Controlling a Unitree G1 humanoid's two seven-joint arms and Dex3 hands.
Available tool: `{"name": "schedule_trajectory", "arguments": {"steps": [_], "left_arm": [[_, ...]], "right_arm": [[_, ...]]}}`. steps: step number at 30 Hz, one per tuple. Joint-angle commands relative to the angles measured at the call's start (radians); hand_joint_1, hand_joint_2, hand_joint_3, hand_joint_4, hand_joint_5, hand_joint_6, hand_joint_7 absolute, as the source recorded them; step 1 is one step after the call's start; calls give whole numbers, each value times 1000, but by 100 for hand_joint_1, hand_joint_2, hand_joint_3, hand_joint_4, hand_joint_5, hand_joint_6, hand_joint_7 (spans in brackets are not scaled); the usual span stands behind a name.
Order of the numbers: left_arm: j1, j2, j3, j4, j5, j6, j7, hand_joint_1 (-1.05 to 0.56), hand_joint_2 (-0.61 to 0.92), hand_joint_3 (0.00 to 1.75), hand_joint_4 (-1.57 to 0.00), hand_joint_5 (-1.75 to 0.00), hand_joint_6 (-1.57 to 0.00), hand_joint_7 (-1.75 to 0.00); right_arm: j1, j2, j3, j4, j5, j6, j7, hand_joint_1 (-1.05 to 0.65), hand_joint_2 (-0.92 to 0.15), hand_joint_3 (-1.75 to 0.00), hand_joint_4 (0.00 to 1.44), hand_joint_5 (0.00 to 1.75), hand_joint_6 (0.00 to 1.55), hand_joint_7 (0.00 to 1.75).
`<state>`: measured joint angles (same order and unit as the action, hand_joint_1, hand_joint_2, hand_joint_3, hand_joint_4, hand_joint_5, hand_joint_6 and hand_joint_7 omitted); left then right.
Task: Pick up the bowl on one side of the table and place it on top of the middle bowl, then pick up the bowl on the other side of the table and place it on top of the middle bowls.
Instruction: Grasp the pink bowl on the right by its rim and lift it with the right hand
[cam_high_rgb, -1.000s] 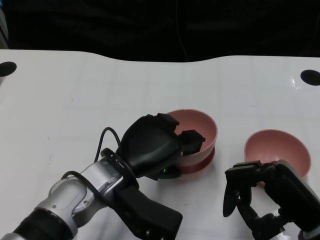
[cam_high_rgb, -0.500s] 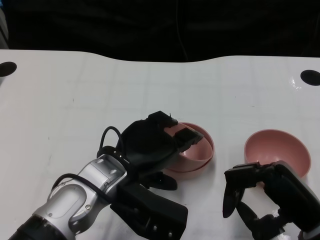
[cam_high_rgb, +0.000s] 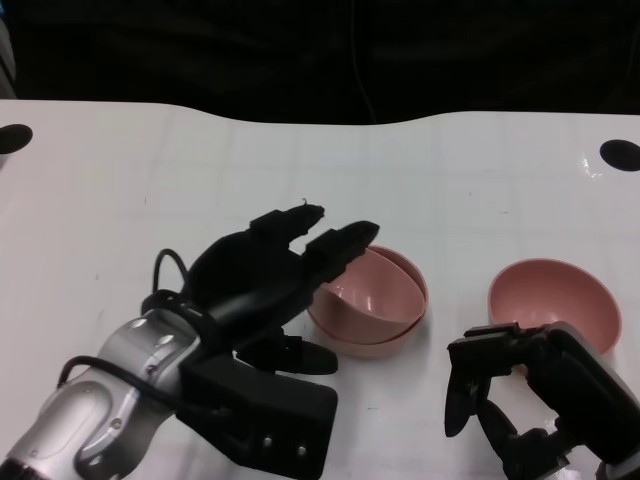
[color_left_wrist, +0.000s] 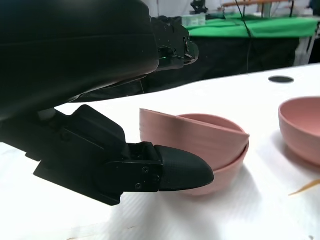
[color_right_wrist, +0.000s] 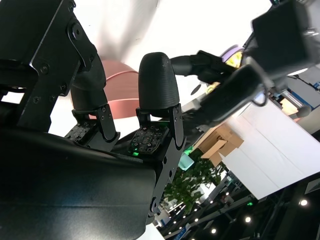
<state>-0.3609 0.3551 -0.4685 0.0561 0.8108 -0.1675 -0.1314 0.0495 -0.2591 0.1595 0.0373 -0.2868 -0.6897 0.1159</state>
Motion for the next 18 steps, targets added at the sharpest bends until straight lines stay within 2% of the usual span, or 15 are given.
{"name": "schedule_trajectory", "arguments": {"steps": [1, 5, 7, 8, 9, 11, 16, 18], "left_arm": [[58, 40, 53, -66, -50, -25, 6, -83, 92, 46, -2, -1, -3, -1], [168, 62, 140, -130, -151, -126, 75, -73, 92, 39, -10, -7, -14, -7], [221, 56, 177, -138, -201, -192, 123, -67, 92, 34, -19, -12, -21, -10], [241, 52, 191, -137, -221, -221, 142, -62, 92, 31, -24, -23, -27, -11], [258, 49, 204, -135, -235, -249, 160, -59, 92, 29, -18, -49, -32, -10], [308, 46, 237, -144, -254, -301, 204, -53, 92, 28, -17, -72, -39, -11], [425, 36, 311, -183, -324, -359, 233, -43, 92, 28, -29, -99, -57, -19], [448, 33, 330, -180, -355, -395, 236, -34, 92, 28, -40, -107, -66, -24]], "right_arm": [[5, -2, -7, -10, 4, -3, -8, 32, 0, -174, 100, 170, 96, 129], [7, -2, -8, -14, -6, 3, -12, 33, 0, -173, 100, 169, 97, 129], [9, -1, -8, -21, -8, 11, -12, 33, 0, -173, 100, 169, 97, 129], [10, -1, -9, -25, -10, 15, -13, 33, -1, -173, 100, 169, 97, 129], [11, -1, -9, -26, -10, 18, -13, 32, -1, -173, 100, 169, 97, 129], [7, -2, -8, -16, -4, 11, -13, 32, -1, -172, 100, 169, 97, 129], [3, -3, -11, -2, -4, -1, -21, 32, -2, -173, 100, 168, 96, 128], [3, -4, -12, -4, -5, 1, -22, 30, -2, -172, 100, 167, 96, 128]]}}
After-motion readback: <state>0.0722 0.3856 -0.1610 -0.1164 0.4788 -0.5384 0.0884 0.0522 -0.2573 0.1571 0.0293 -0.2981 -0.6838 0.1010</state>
